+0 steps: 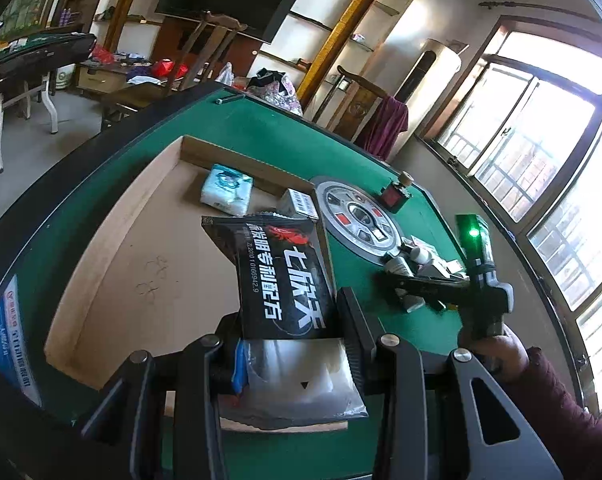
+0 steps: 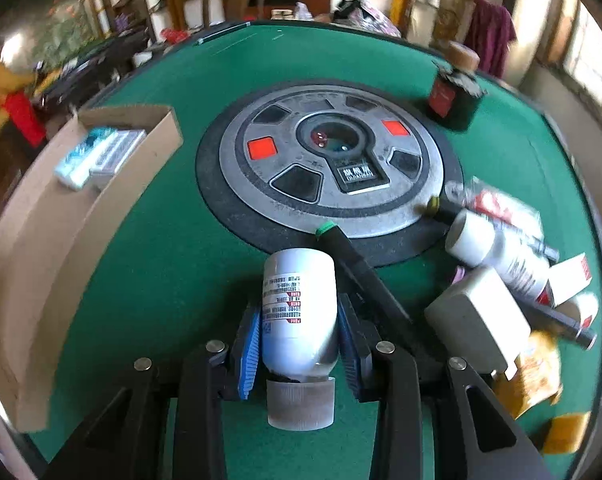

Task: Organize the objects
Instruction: 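Carry the snack bag and pill bottle into the box and release both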

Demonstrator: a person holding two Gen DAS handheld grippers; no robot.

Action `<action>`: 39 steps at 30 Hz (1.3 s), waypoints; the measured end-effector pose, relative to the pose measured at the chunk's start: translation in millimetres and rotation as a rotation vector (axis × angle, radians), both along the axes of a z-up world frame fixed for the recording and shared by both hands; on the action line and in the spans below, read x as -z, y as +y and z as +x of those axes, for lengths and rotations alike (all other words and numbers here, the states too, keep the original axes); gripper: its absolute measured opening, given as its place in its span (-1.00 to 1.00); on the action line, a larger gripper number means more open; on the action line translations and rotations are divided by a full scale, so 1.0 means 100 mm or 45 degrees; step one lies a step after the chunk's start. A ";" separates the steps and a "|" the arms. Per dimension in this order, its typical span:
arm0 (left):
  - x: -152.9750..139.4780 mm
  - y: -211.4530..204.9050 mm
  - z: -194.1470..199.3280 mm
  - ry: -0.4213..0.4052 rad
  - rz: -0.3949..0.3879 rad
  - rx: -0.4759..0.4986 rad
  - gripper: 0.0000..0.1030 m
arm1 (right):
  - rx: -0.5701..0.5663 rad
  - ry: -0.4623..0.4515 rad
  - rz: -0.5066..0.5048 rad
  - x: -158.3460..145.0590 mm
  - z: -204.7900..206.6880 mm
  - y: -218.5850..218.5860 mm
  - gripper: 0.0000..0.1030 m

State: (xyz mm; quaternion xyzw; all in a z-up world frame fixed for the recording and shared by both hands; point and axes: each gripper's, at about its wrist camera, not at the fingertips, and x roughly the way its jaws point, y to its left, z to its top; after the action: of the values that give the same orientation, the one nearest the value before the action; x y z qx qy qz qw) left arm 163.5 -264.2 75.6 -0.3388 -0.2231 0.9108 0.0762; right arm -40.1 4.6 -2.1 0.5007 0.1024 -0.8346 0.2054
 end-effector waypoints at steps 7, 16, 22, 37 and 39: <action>-0.06 -0.11 0.02 0.002 -0.042 -0.042 -0.28 | 0.071 -0.229 -0.455 -0.12 0.03 0.27 -0.27; -0.13 -0.39 -0.51 -0.059 -0.178 -0.069 -0.28 | -0.104 -0.367 -0.732 -0.42 0.22 -0.43 -0.26; 0.02 -0.62 -1.12 -0.167 -0.207 -0.080 -0.28 | -0.119 -0.382 -0.649 -0.33 0.16 -1.19 -0.26; 0.32 -0.75 -1.69 -0.236 -0.215 -0.076 -0.27 | -0.020 -0.259 -0.459 -0.20 -0.27 -1.78 -0.26; 0.36 -0.76 -1.70 -0.243 -0.200 -0.077 -0.27 | -0.020 -0.243 -0.427 -0.18 -0.29 -1.84 -0.26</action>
State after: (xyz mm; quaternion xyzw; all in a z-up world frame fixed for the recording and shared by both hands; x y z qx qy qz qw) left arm -6.1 -340.2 39.3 -0.4220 -0.1674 0.8910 0.0005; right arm -69.5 -179.5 16.2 0.5354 -0.0541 -0.7872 0.3012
